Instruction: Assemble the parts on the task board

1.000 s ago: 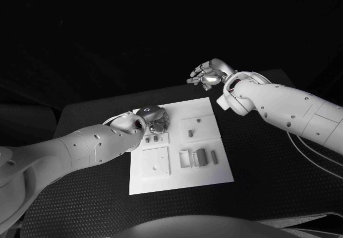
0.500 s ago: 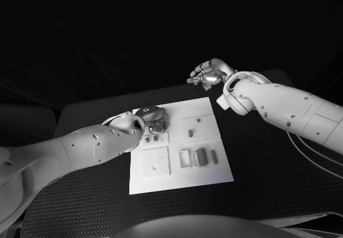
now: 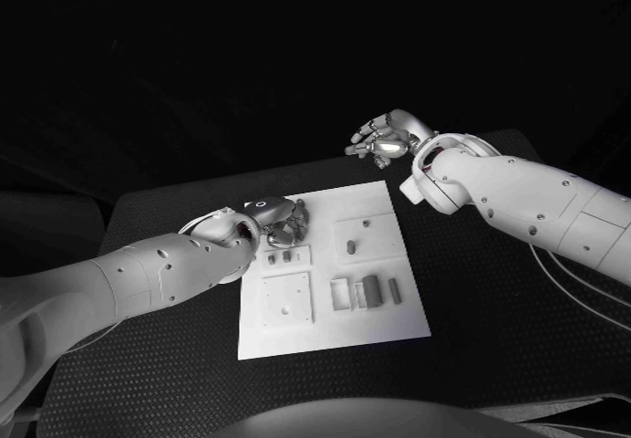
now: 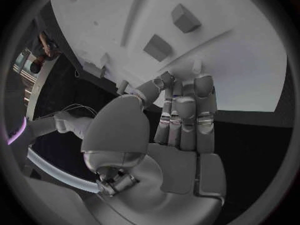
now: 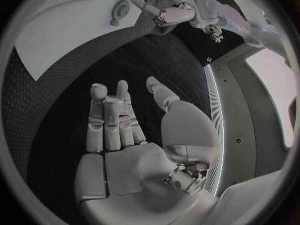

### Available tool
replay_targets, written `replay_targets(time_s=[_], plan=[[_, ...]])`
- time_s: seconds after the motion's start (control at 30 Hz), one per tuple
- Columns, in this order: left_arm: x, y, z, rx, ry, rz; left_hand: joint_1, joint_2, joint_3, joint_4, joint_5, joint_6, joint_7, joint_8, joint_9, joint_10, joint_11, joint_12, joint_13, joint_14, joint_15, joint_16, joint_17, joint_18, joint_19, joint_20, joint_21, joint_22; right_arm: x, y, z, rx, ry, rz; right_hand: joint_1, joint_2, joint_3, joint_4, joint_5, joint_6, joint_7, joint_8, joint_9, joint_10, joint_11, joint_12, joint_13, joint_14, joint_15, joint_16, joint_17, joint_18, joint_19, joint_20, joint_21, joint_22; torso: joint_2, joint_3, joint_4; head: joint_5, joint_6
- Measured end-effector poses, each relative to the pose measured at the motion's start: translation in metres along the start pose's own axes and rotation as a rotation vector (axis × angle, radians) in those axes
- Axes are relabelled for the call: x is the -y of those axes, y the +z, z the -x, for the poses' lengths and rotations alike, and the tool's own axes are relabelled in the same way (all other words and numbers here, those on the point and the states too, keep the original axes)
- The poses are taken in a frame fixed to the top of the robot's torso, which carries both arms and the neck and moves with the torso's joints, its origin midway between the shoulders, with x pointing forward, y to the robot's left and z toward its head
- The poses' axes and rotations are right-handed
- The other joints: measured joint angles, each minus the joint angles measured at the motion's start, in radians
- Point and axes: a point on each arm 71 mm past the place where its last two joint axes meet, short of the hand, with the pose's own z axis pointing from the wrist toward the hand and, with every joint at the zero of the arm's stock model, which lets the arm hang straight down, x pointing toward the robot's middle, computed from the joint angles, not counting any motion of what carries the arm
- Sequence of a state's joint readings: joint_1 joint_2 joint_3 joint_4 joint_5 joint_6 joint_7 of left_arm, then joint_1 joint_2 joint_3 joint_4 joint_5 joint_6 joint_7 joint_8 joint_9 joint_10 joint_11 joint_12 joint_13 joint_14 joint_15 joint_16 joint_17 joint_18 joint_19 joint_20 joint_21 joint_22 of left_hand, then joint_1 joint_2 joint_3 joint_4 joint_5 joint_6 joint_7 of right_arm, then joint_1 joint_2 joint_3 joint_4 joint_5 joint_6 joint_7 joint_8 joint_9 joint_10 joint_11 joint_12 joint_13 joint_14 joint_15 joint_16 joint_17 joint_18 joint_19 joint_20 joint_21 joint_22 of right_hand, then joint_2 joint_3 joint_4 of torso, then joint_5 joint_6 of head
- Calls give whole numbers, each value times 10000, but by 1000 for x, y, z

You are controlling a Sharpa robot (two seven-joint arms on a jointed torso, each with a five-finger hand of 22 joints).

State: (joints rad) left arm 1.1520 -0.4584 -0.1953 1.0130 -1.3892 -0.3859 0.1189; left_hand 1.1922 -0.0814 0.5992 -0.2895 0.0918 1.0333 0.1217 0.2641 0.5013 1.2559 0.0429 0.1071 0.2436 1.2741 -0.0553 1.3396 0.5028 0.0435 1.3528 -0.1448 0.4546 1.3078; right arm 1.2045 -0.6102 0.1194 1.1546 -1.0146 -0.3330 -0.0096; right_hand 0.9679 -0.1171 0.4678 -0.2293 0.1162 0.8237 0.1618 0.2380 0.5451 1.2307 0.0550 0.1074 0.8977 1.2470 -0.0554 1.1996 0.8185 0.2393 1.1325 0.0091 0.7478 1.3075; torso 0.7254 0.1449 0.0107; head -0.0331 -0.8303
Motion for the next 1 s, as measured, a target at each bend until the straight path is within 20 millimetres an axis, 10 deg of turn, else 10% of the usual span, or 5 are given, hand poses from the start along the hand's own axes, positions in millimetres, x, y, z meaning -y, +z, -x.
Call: replay_targets(time_s=[1.0], plan=[[-31,-26,30,538,-435,555,-1,-4,-2,-1,-3,-17,-15,21,4,162,19,16,5,-23,-22,0,-17,-5,39,-31,0,-3,4,-2,4,51,-34,-66,0,0,0,0,0,-16,-7,0,6,-16,-16,0,0,2,2,0,1,1,-15,22,0,-1,-1,-5,9,73,-21]])
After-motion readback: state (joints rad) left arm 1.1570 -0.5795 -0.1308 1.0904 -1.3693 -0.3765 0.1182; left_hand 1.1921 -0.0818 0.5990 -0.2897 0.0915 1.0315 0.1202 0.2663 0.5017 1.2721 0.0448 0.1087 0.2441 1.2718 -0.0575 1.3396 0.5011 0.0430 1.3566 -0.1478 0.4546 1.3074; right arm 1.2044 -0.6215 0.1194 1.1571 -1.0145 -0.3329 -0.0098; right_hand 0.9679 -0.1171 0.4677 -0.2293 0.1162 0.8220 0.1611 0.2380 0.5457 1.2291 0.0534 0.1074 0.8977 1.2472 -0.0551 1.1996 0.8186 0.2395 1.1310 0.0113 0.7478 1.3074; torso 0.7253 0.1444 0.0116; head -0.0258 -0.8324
